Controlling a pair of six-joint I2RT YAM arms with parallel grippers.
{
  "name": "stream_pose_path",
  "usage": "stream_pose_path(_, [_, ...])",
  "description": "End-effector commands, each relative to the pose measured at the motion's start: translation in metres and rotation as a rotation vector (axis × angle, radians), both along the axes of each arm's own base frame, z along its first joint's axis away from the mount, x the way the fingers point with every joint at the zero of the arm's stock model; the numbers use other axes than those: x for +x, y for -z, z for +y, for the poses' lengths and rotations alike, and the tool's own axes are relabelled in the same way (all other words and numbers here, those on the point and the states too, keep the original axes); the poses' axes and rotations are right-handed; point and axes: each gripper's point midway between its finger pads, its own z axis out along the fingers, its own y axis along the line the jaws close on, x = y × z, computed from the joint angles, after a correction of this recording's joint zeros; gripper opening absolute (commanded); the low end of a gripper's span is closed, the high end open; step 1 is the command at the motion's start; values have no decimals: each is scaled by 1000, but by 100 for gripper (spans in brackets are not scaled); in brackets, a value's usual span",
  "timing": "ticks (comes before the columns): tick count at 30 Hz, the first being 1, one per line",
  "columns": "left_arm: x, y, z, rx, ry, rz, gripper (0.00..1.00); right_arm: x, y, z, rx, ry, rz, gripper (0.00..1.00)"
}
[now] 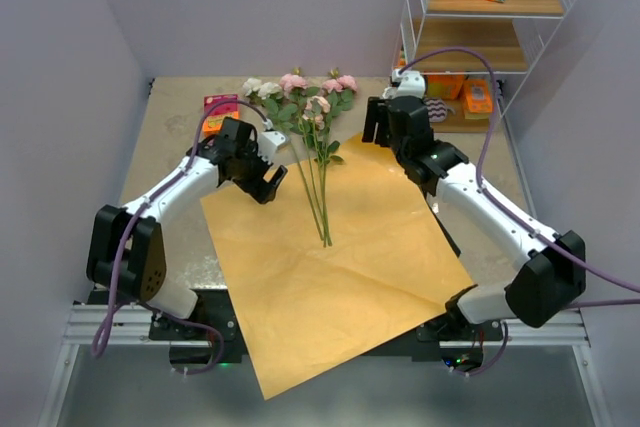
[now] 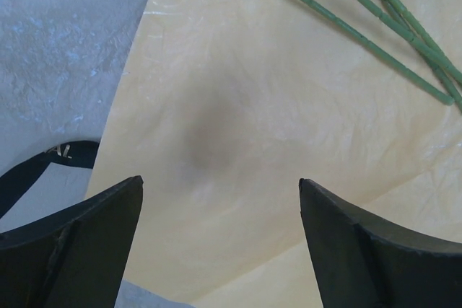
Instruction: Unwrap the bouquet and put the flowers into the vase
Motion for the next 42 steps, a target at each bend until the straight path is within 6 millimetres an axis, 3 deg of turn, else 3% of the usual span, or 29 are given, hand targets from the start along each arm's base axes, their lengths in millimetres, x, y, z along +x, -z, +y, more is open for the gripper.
stream_pose_path(1, [32, -12, -14, -73, -38, -67, 92, -9, 40, 45, -38, -104, 41, 68])
stream_pose_path(2, [34, -10, -15, -78, -37, -61, 91, -17, 52, 61, -61, -139, 62, 68])
stream_pose_path(5, [38, 4, -14, -65, -56, -42, 89, -23, 83, 86, -90, -182, 118, 63])
stream_pose_path(11, [41, 34, 21, -30, -150, 7, 79, -15, 126, 129, -109, -287, 188, 53])
stream_pose_path(12, [43, 39, 31, -25, -177, 19, 77, -14, 133, 134, -121, -300, 208, 47])
stream_pose_path(14, [44, 42, 39, -19, -188, 30, 75, -6, 134, 149, -127, -320, 213, 44])
stream_pose_path(15, [45, 42, 44, -20, -203, 31, 73, -4, 148, 151, -146, -321, 241, 44])
stream_pose_path(26, [46, 35, 70, -4, -243, -16, 73, 28, 163, 191, -144, -348, 241, 48])
stream_pose_path(35, [44, 14, 77, -8, -243, -75, 73, 40, 177, 204, -165, -357, 261, 42])
stream_pose_path(42, [36, 12, 73, -32, -232, -71, 73, 46, 179, 203, -192, -346, 260, 40])
